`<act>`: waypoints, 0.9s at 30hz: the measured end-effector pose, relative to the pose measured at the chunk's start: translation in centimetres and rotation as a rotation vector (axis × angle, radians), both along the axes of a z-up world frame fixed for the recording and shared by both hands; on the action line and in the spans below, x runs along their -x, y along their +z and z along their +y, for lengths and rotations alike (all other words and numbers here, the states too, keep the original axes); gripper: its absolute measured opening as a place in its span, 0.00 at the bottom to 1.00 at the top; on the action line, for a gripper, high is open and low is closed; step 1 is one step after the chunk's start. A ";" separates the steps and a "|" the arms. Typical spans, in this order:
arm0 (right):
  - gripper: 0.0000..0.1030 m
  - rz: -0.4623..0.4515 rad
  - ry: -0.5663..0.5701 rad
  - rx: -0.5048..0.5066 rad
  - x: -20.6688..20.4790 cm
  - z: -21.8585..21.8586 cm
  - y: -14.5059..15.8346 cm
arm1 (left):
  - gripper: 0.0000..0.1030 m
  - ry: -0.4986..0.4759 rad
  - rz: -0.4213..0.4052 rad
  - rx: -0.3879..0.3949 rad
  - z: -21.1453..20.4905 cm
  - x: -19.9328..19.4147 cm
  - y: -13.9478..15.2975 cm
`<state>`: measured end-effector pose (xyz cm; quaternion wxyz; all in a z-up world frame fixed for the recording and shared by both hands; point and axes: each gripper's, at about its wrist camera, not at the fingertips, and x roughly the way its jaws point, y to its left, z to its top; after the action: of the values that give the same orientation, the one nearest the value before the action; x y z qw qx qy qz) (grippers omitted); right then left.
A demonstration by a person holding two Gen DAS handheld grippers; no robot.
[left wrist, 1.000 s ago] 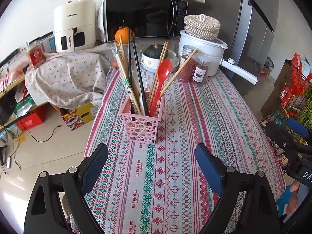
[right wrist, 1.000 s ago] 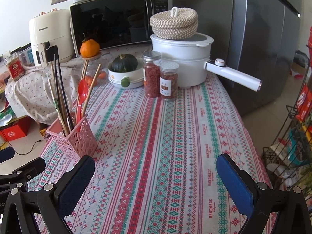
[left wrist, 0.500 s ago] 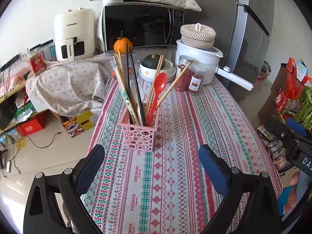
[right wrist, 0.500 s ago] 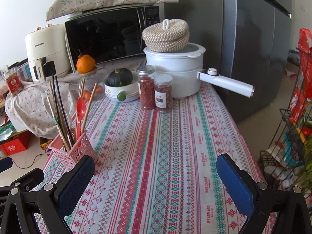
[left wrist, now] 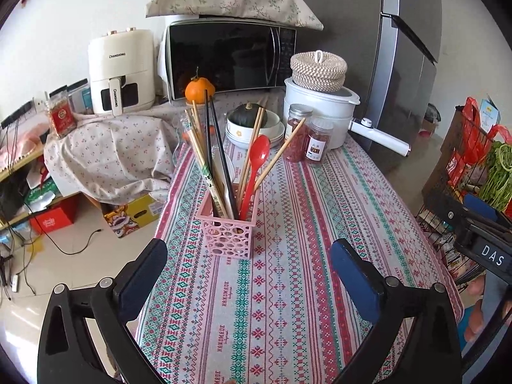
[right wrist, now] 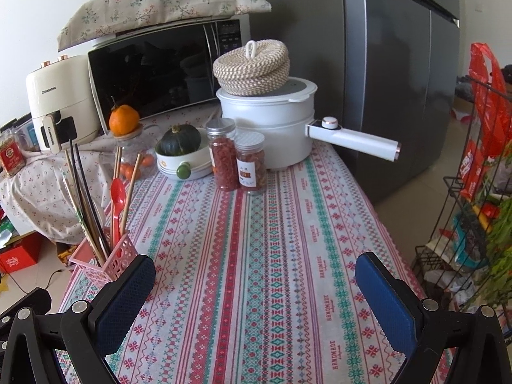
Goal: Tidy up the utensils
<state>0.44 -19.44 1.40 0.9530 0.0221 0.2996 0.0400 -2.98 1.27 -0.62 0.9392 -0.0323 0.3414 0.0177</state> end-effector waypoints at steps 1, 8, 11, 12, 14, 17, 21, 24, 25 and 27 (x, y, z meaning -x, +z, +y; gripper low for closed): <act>0.99 0.001 0.000 0.000 0.0 0.0 0.0 | 1.00 0.000 -0.002 0.000 0.0 0.0 0.0; 1.00 0.006 -0.010 -0.001 -0.2 -0.2 -0.2 | 1.00 -0.003 -0.007 0.004 0.1 0.3 0.2; 1.00 0.015 -0.008 0.001 -0.3 -0.2 -0.4 | 1.00 -0.004 -0.006 0.006 0.1 0.2 0.2; 1.00 0.018 -0.006 0.002 -0.4 -0.1 -0.5 | 1.00 -0.005 -0.007 0.006 0.1 0.2 0.2; 1.00 0.019 -0.003 0.005 -0.3 -0.1 -0.5 | 1.00 -0.002 -0.008 0.003 0.1 0.2 0.2; 1.00 0.017 -0.002 0.011 -0.3 0.0 -0.6 | 1.00 0.002 -0.012 -0.007 0.1 0.2 0.2; 1.00 0.022 -0.007 0.010 -0.4 -0.1 -0.7 | 1.00 0.000 -0.007 -0.001 0.2 0.2 0.1; 1.00 0.028 -0.008 0.007 -0.5 -0.2 -0.7 | 1.00 -0.001 -0.005 -0.002 0.2 0.1 0.0; 1.00 0.029 -0.008 0.007 -0.5 -0.2 -0.8 | 1.00 0.001 -0.003 -0.003 0.2 0.1 0.0; 1.00 0.032 -0.008 0.009 -0.6 -0.2 -0.8 | 1.00 0.000 0.002 0.003 0.3 0.0 -0.2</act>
<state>1.01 -19.64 0.57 0.9482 0.0194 0.3151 0.0346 -2.98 1.54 -0.77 0.9388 -0.0335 0.3423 0.0175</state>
